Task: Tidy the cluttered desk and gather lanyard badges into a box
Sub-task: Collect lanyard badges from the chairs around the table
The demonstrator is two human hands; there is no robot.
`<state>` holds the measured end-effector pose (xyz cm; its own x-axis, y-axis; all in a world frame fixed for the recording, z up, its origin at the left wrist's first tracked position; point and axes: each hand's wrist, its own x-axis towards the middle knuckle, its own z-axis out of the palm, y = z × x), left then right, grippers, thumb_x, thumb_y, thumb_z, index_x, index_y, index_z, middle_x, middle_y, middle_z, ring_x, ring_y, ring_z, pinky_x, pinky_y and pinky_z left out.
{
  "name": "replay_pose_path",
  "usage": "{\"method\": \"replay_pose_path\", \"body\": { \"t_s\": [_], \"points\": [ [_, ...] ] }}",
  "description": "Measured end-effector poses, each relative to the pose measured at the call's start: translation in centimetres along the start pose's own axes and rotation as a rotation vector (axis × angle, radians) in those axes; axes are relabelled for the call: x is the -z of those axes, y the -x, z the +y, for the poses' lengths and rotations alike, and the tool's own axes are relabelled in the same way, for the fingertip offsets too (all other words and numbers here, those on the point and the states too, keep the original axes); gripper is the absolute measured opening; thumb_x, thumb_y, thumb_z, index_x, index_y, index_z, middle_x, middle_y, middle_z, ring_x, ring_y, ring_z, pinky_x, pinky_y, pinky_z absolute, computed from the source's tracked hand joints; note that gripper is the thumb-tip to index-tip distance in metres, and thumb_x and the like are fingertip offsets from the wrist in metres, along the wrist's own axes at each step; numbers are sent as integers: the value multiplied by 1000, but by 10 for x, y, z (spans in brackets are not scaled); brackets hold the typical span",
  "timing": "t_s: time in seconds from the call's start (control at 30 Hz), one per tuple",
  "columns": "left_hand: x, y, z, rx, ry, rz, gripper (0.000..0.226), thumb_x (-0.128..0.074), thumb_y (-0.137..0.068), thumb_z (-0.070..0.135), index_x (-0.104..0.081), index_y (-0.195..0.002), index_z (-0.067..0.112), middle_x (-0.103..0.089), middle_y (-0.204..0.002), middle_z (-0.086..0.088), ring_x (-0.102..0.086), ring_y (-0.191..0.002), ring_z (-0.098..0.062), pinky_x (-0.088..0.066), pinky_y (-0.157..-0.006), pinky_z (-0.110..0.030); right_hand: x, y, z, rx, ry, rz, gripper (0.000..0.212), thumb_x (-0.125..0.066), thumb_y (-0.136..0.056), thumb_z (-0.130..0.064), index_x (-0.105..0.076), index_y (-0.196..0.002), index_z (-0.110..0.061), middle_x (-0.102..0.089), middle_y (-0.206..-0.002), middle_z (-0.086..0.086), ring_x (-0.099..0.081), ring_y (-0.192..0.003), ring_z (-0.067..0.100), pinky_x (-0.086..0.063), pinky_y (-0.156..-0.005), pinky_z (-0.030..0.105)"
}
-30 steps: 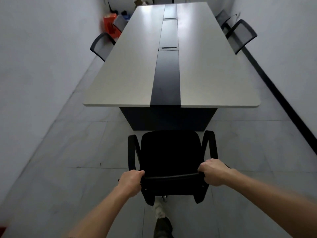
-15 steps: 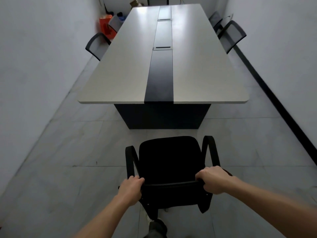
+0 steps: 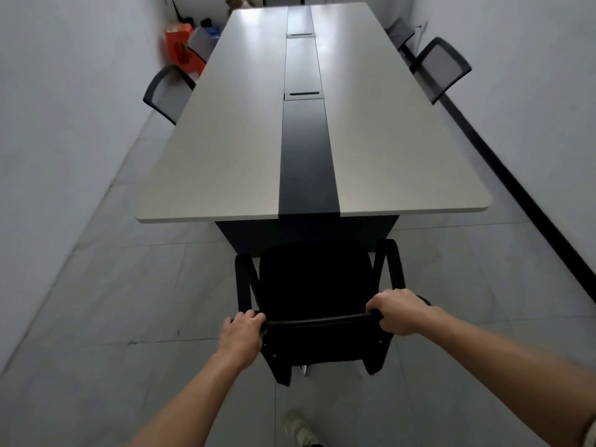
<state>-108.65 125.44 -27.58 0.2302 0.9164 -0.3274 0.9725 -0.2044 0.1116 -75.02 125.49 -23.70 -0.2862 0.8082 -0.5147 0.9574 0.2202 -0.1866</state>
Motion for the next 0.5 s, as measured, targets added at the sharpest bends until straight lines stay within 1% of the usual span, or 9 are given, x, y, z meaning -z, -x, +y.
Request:
{"method": "replay_pose_path", "body": {
  "t_s": [0.07,0.17,0.27,0.33,0.4,0.43,0.5],
  "points": [
    [8,-20,-15,-1,1,-3,24,-37,-100,33,-52,-118,27,-55,-110,4,-51,-106,-18,-36,-91,-31,11,-22,-4,-28,-7,23,38,-47,-77,-16,-66,-103,-35,-57,-86,-9,-49,-73,15,-37,-62,27],
    [17,-44,-33,-5,-5,-4,25,-34,-101,30,-50,-119,26,-56,-113,4,-50,-110,-19,-36,-95,-30,28,-50,-10,-78,-4,58,37,-48,-78,-17,-65,-104,-37,-57,-85,-10,-51,-74,15,-37,-62,28],
    [31,-63,-48,-6,21,4,29,-36,-100,27,-47,-127,26,-55,-119,3,-49,-114,-19,-36,-96,-31,43,-72,-14,-133,0,97,35,-50,-81,-19,-64,-107,-36,-62,-90,-8,-57,-80,17,-38,-65,29],
    [40,-72,-51,-6,37,-20,35,-36,-100,23,-43,-135,26,-54,-123,2,-48,-115,-20,-37,-95,-31,51,-81,-14,-159,-1,99,34,-51,-82,-20,-64,-109,-36,-62,-91,-8,-56,-80,17,-38,-65,29],
    [48,-80,-56,1,45,-47,41,-38,-99,19,-40,-139,26,-52,-127,1,-47,-117,-21,-38,-96,-32,59,-91,-16,-169,-9,51,33,-53,-83,-21,-63,-110,-36,-61,-92,-8,-56,-80,16,-39,-63,28],
    [52,-83,-60,8,65,-55,41,-38,-99,19,-40,-139,26,-51,-127,1,-47,-118,-21,-40,-96,-33,64,-97,-19,-168,-24,-2,32,-56,-82,-24,-63,-112,-35,-62,-94,-9,-57,-82,16,-40,-62,27],
    [58,-88,-68,16,135,-70,38,-40,-99,23,-45,-137,27,-52,-124,1,-48,-116,-21,-43,-94,-34,71,-109,-27,-162,-102,-138,35,-66,-78,-36,-63,-113,-34,-62,-97,-9,-59,-84,14,-45,-61,27]
  ]
}}
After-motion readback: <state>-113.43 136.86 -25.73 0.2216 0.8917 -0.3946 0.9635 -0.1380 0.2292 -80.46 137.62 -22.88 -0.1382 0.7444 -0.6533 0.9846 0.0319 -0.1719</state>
